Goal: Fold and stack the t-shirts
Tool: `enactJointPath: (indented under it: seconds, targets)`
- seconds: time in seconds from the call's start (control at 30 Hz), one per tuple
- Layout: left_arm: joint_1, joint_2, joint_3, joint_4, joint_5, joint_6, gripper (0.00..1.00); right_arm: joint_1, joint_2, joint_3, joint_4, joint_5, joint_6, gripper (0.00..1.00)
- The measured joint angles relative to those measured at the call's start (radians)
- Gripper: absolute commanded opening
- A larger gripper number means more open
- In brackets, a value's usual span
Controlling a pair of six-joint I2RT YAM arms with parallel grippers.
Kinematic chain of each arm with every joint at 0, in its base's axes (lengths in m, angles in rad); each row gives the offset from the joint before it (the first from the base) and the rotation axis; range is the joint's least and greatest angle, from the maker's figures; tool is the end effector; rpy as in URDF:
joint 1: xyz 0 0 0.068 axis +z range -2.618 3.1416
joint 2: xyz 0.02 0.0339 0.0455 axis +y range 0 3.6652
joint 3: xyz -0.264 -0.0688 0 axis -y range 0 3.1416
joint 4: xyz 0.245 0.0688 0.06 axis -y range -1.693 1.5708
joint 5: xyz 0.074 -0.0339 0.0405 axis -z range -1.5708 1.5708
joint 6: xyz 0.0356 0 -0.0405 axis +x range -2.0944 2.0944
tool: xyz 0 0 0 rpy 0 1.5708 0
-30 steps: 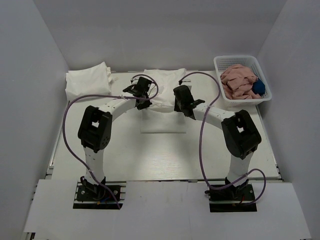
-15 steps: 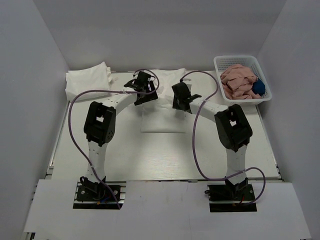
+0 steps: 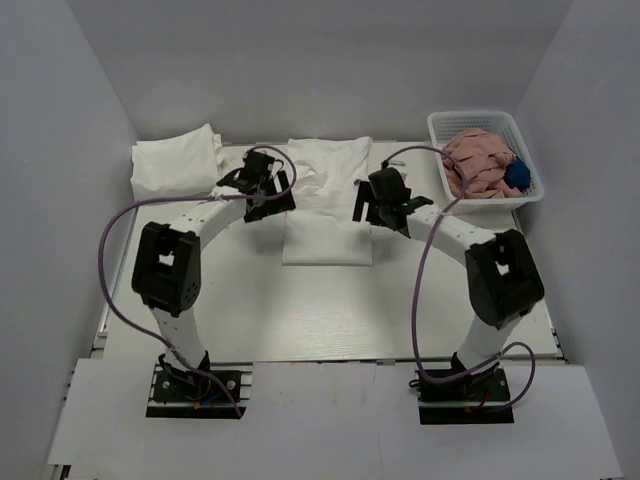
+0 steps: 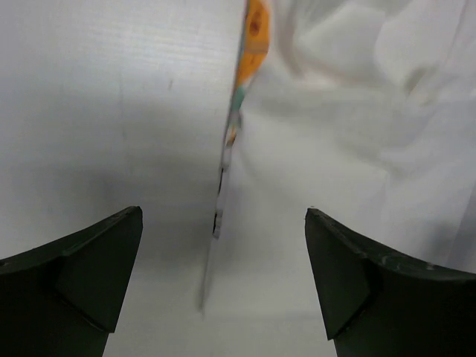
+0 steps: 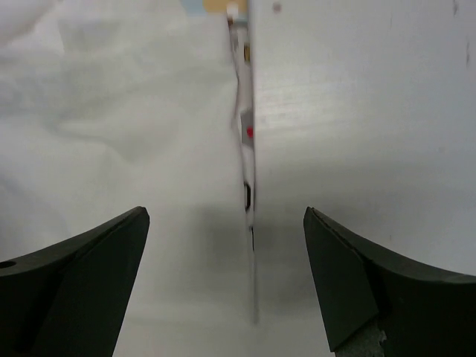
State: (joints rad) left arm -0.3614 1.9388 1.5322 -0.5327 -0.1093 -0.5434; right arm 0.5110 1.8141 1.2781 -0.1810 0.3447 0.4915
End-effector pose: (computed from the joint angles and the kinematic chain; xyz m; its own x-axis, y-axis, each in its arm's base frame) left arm 0.4020 -0.1478 0.2297 -0.7968 -0.2483 -0.5508 -0.1411 0.9629 -0.2299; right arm 0.3599 0.1880 0.2255 -0.6177 0.1629 -0.7693 0.0606 0.9853 0.1600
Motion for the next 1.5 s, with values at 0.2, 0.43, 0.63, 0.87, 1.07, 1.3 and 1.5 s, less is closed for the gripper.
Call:
enactJointPath:
  seconds: [0.2,0.43,0.63,0.87,1.07,1.3,1.5]
  targets:
    - [-0.031,-0.25,-0.406,0.05,0.134,-0.038,1.0,0.002,-0.198,-0.278,0.011,-0.178,0.029,0.9]
    - [-0.034,-0.302,-0.576,0.087,0.177,-0.069,0.93,0.002,-0.204,-0.417,0.021,-0.285,0.047,0.9]
    - [-0.035,-0.277,-0.585,0.125,0.177,-0.084,0.8,0.002,-0.19,-0.417,0.065,-0.312,0.05,0.84]
    - [-0.035,-0.222,-0.555,0.17,0.183,-0.096,0.4,0.002,-0.151,-0.402,0.114,-0.341,0.05,0.56]
    - [-0.04,-0.183,-0.549,0.213,0.248,-0.101,0.0,0.002,-0.115,-0.399,0.145,-0.375,0.068,0.07]
    - [-0.059,-0.179,-0.544,0.227,0.265,-0.105,0.0,0.002,-0.122,-0.406,0.147,-0.379,0.079,0.0]
    - [-0.095,-0.344,-0.618,0.146,0.223,-0.111,0.0,0.005,-0.227,-0.428,0.056,-0.422,0.069,0.0]
